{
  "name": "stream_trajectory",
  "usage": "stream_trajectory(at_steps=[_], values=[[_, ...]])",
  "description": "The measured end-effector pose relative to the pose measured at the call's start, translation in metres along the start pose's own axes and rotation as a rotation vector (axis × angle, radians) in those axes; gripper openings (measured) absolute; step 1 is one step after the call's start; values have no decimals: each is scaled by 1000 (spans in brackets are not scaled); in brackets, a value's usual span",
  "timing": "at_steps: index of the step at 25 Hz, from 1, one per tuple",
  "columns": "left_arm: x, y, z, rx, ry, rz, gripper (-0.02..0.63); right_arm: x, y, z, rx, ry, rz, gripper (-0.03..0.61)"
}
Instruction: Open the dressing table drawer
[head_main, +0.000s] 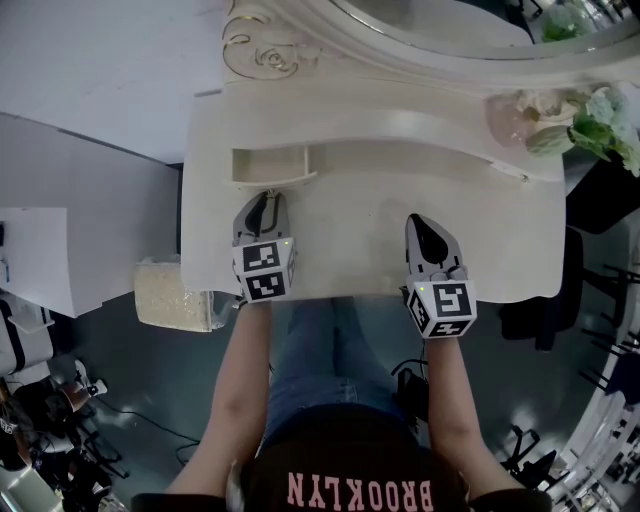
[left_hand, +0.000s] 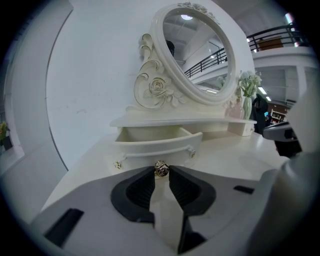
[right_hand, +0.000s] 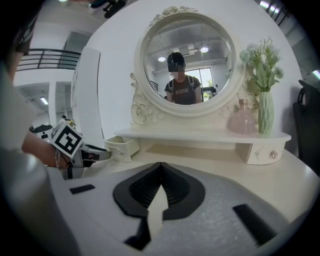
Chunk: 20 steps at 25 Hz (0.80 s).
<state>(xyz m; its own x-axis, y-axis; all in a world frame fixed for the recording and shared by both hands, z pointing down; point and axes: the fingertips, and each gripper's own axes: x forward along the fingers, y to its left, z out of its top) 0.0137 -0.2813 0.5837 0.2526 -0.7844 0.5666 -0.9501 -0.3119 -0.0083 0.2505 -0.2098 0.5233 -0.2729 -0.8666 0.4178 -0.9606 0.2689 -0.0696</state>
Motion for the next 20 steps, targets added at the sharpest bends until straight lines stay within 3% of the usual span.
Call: stream_trajectory(at_steps=[20], values=[[-16,-3,11,-33,-33,-18,101,1,4,11,-10,-13,16,-9]])
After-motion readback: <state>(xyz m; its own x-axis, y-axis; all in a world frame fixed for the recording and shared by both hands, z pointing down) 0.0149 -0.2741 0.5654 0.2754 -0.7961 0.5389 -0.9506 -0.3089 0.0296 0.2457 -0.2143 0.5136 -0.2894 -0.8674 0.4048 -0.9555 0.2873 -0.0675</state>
